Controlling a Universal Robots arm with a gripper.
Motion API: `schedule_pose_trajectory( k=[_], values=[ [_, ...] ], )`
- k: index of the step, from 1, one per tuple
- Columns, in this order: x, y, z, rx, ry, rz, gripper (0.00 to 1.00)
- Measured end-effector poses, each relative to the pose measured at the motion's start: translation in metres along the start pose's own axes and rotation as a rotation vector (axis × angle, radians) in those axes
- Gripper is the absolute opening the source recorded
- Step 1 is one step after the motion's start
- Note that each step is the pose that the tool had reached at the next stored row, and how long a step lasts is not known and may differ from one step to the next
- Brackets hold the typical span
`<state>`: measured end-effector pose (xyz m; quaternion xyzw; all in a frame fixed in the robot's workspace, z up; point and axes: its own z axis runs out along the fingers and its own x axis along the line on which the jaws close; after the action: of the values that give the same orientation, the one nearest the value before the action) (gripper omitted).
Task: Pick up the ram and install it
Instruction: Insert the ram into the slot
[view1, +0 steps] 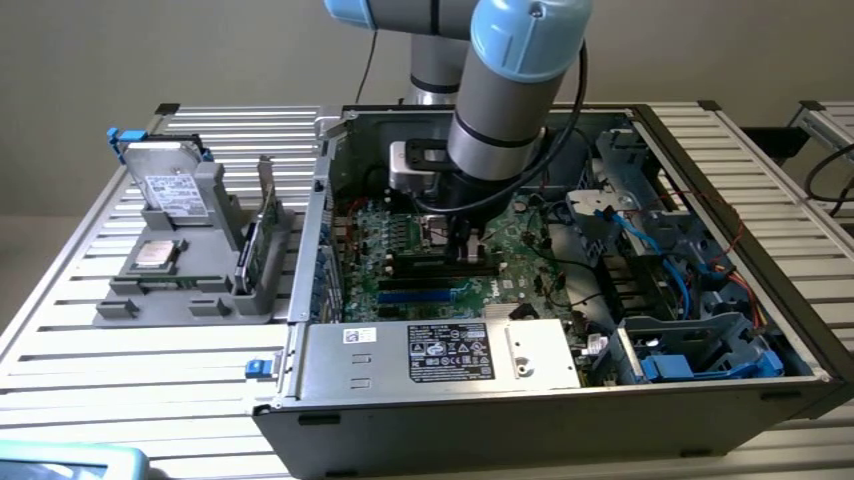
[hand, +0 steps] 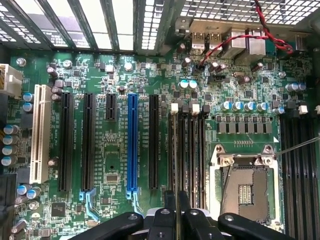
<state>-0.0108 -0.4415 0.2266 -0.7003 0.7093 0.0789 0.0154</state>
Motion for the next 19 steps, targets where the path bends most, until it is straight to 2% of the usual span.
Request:
schedule_pose_trajectory(
  k=[19],
  values=[
    [-0.0006, 0.0028, 0.0011, -0.0003, -0.0002, 0.0, 0.14]
  ],
)
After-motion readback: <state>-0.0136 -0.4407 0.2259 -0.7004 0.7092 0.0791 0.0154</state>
